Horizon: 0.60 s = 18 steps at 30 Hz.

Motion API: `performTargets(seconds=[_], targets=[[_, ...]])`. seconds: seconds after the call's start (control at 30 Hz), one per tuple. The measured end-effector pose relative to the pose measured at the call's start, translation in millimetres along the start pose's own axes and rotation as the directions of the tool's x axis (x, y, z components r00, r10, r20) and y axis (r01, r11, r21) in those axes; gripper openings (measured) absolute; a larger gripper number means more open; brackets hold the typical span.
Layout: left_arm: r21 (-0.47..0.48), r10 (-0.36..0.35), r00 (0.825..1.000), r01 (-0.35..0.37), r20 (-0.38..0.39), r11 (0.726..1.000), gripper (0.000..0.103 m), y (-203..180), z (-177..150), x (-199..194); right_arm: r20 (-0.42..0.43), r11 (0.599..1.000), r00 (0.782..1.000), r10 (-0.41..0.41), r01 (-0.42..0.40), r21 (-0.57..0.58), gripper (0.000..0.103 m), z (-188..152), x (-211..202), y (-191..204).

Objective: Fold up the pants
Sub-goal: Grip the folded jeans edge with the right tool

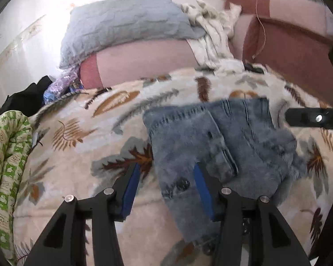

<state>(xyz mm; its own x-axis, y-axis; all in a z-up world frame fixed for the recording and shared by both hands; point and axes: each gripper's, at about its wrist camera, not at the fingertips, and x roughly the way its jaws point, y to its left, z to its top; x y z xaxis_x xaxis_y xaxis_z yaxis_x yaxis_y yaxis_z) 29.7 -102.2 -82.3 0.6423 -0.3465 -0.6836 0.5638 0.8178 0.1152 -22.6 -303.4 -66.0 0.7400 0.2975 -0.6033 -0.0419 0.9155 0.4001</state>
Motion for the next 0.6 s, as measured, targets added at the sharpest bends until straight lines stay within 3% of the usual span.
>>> performTargets(seconds=[0.07,0.2,0.23,0.33,0.6], targets=[[0.017,-0.006,1.000,0.006,-0.021,1.000,0.052,-3.9,-3.5,3.3,-0.050,0.999,0.999,-0.017,0.016,-0.028,0.054,-4.2,13.1,6.9],[0.049,0.021,0.999,-0.019,-0.048,0.999,0.052,-6.4,-9.3,9.3,-0.139,0.996,0.986,-0.089,0.085,-0.037,0.048,-14.8,31.7,0.3],[0.043,0.013,0.998,-0.011,-0.059,0.999,0.052,-5.6,-10.5,11.1,-0.160,0.994,0.981,-0.112,0.108,-0.034,0.041,-18.4,36.2,-5.9],[0.034,0.004,0.996,-0.001,-0.090,0.999,0.052,-5.3,-13.4,17.1,-0.215,0.991,0.967,-0.136,0.134,-0.025,0.041,-26.0,48.1,-16.6],[0.058,0.016,0.994,-0.010,-0.109,0.998,0.053,-10.5,-18.5,27.7,-0.219,0.990,0.966,-0.139,0.138,-0.020,0.043,-34.2,56.9,-20.4]])
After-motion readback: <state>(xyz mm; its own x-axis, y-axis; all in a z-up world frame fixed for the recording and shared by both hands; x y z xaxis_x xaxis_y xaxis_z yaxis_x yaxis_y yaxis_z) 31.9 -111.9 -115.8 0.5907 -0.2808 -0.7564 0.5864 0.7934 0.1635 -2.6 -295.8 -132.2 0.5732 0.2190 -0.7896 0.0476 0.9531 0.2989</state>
